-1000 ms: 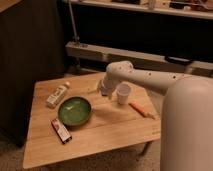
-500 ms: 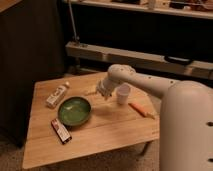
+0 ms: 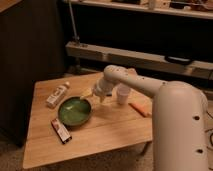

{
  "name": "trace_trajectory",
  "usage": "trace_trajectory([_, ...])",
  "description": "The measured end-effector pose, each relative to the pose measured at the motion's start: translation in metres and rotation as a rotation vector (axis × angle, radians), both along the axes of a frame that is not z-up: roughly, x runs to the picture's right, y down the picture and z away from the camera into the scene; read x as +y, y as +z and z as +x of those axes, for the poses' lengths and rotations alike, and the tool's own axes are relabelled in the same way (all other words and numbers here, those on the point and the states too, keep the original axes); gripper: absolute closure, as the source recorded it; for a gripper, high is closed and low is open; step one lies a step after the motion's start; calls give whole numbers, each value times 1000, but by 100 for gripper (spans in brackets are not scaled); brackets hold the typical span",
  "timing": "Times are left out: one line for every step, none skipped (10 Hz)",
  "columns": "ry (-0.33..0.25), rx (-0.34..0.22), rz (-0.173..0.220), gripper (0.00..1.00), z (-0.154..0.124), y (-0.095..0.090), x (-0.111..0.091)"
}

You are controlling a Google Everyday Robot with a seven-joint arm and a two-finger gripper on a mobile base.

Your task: Pick up the ceramic bowl

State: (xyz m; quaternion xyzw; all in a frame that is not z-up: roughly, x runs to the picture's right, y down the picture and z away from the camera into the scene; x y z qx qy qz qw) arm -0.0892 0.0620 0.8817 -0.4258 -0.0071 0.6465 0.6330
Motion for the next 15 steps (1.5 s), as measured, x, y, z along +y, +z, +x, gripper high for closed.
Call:
trace_trajectory([-6,-4,-3,30,-1,2,3])
trace_trajectory([-16,-12,-4,41,-6,2,5])
trace_trajectory([-22,-18,-3,49,-9,3,7])
trace_trajectory([-26,-21,-4,52,-9,4,9])
trace_trajectory([-31,-25,-3,52,-12,5,10])
trace_trajectory([-41,-23,1,52,-13,5,11])
trace_trajectory([-55,-11,7,52,-14,5,11])
trace_trajectory([-68,-2,9,45,-17,6,13])
trace_trajectory([-74,4,9,37,-17,7,15])
trace_trajectory([-78,8,8,32,-17,9,16])
trace_trajectory([-86,8,4,31,-19,11,19])
trace_trajectory([-90,5,2,31,-22,11,20])
trace_trajectory([-96,2,-1,31,-25,12,22])
trace_trajectory([-99,-1,-2,31,-25,14,24])
trace_trajectory([-103,-4,-5,31,-25,15,26])
